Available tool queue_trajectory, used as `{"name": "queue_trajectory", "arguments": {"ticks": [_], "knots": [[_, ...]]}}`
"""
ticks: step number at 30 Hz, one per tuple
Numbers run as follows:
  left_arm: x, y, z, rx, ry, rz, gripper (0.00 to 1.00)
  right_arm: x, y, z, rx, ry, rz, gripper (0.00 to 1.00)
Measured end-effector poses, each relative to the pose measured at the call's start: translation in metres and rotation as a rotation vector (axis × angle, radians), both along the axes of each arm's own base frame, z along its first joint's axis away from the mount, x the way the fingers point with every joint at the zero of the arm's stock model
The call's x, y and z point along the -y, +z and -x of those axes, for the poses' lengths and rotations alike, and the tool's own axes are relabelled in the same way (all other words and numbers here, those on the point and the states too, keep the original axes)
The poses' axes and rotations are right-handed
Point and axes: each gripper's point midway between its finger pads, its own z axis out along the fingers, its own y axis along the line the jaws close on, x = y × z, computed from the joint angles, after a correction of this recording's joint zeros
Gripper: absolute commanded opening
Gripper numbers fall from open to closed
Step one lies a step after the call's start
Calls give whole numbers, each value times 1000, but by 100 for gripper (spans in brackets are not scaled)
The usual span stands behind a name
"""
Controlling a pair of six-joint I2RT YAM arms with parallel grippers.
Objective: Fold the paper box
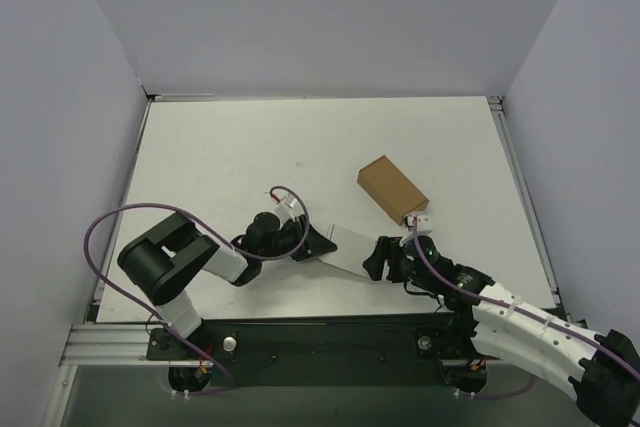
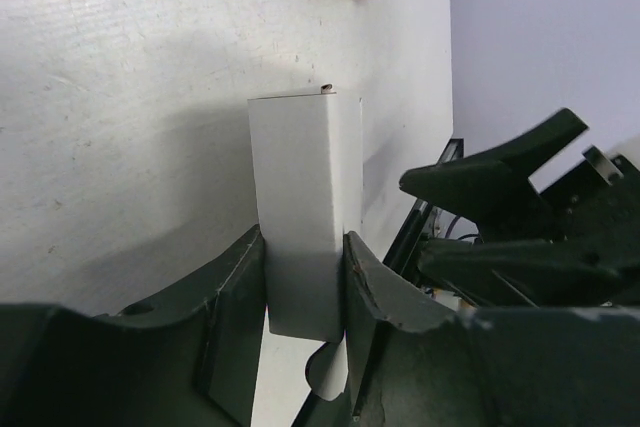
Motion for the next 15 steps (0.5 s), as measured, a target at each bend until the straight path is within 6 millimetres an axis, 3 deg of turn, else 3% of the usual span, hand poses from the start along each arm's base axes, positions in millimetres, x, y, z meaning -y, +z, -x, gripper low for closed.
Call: {"name": "queue_trajectory", "arguments": {"ticks": [6,11,15], "knots": [[-16,22,-13,-5,37,34,29,-20,40,3,223,181,137,72],[-34,28,-13,-55,55,48,29,-59,64,20,392,387,318,73],[-45,24,-2,-136,55,47,29,-96,82,22,529,481,502,74]]}}
